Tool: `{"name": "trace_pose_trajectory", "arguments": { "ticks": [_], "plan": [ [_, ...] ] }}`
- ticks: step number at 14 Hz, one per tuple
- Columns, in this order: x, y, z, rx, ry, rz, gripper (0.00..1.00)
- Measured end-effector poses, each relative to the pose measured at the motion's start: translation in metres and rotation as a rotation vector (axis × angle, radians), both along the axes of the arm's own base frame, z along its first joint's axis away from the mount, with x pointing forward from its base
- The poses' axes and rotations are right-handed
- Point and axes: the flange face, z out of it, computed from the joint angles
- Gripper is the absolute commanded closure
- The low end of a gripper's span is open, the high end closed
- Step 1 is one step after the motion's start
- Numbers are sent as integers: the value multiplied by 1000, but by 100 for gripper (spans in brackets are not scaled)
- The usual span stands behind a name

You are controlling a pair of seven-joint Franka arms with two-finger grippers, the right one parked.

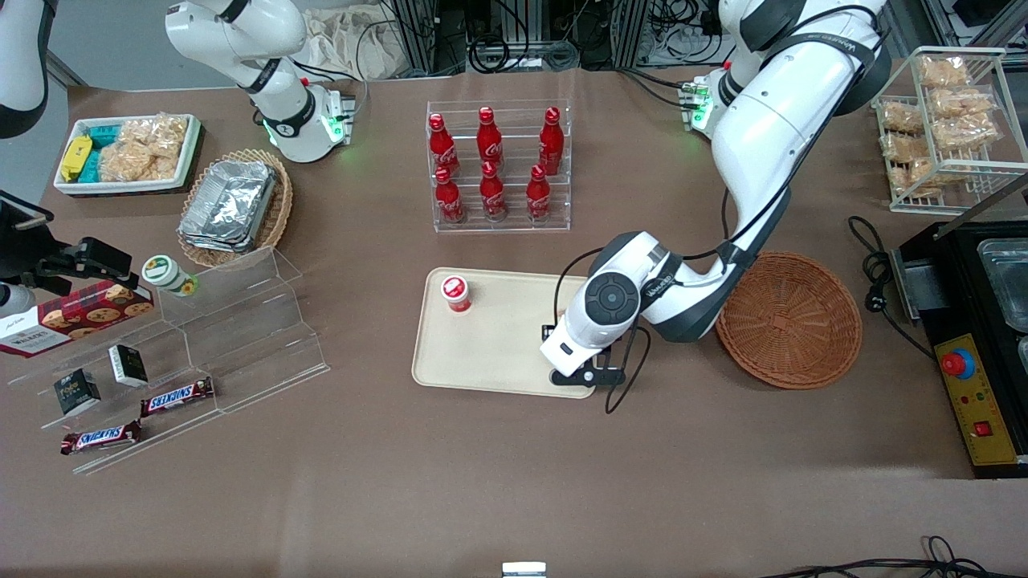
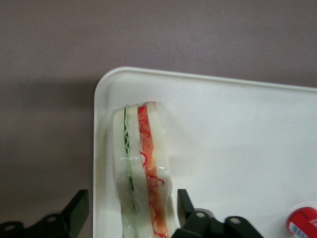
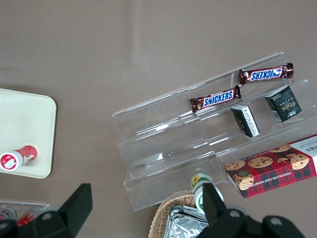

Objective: Place sandwich from basket to tray

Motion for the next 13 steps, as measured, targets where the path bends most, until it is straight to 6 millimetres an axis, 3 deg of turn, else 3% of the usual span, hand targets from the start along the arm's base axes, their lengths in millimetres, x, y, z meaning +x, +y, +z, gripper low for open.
{"name": "trace_pose_trajectory", "arguments": {
  "ticks": [3, 7, 9, 13],
  "plan": [
    [14, 25, 44, 48, -9, 25, 0],
    [22, 95, 128, 114, -29, 19, 0],
    [11, 137, 156, 113, -27, -13, 0],
    [-20, 218, 193, 107, -16, -113, 0]
  ]
}}
